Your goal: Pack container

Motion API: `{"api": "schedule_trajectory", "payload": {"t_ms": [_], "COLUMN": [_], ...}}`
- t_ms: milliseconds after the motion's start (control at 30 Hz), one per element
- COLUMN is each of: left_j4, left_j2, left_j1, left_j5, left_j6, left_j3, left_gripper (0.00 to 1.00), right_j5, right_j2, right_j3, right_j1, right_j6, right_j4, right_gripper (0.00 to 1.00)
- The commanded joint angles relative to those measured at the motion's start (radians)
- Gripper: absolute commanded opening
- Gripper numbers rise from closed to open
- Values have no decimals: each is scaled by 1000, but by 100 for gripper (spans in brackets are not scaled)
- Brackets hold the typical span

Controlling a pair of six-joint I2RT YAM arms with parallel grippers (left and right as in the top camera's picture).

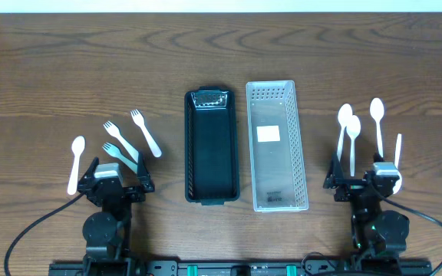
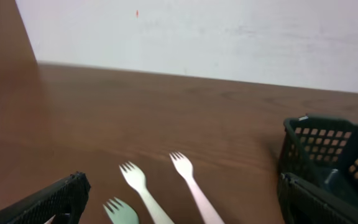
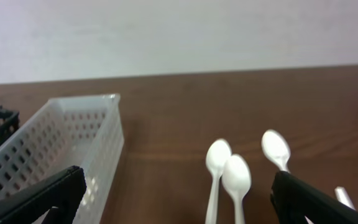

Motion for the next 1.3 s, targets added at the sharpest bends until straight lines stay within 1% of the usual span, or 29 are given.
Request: {"api": "schedule_trajectory", "payload": {"t_ms": [0,100,200,233,267,367,433,533,600,700,733,767,800,867,900,933,1000,1033,1067,1133,1200,1267], "left_j4": [-56,-132,-252,-332,-369,-584,-733,-933,-1028,-1090,-1096,-1096,-1094,-1080,-1073,-1067,-1056,-1054,-1054,-1054,-1054,-1054], "left_j2": [56,166,322,413,450,634,753,901,972,1041,1054,1068,1081,1110,1123,1136,1170,1189,1207,1253,1297,1347], "left_j1": [2,2,2,2,2,2,2,2,2,2,2,2,2,2,2,2,2,2,2,2,2,2], "left_j5": [4,32,32,32,32,32,32,32,32,32,32,32,32,48,60,76,93,93,93,95,100,100], "left_j6": [-158,-161,-161,-161,-161,-160,-160,-160,-161,-161,-161,-161,-161,-161,-161,-161,-161,-161,-161,-161,-161,-161], "left_j3": [49,185,365,473,518,755,908,1089,1167,1207,1207,1207,1207,1207,1207,1207,1207,1207,1207,1207,1207,1205], "left_gripper": [98,98,98,98,98,98,98,98,98,98,98,98,98,98,98,93,75,61,49,40,32,20], "right_j5": [-38,-37,-54,-60,-60,-58,-37,19,-5,-31,-31,-29,-23,-6,-3,-4,-4,-4,-4,-4,-4,-5], "right_j2": [60,153,299,384,420,608,719,877,956,1023,1035,1048,1064,1098,1114,1131,1174,1194,1215,1260,1296,1336], "right_j3": [79,190,332,416,452,657,786,969,1045,1092,1092,1092,1092,1092,1092,1092,1092,1092,1092,1092,1092,1092], "right_j1": [8,8,8,8,8,8,8,8,8,8,8,8,8,8,8,8,8,10,13,22,35,53], "right_j6": [37,36,36,35,35,-2,-34,-35,-34,-35,-36,-49,-61,-58,-57,-57,-57,-57,-57,-58,-58,-57], "right_j4": [-27,-98,-204,-275,-307,-497,-638,-834,-893,-925,-920,-917,-917,-919,-920,-921,-926,-929,-929,-929,-929,-928], "right_gripper": [99,99,99,99,99,99,99,99,99,99,94,77,56,33,29,25,16,14,12,9,7,6]}}
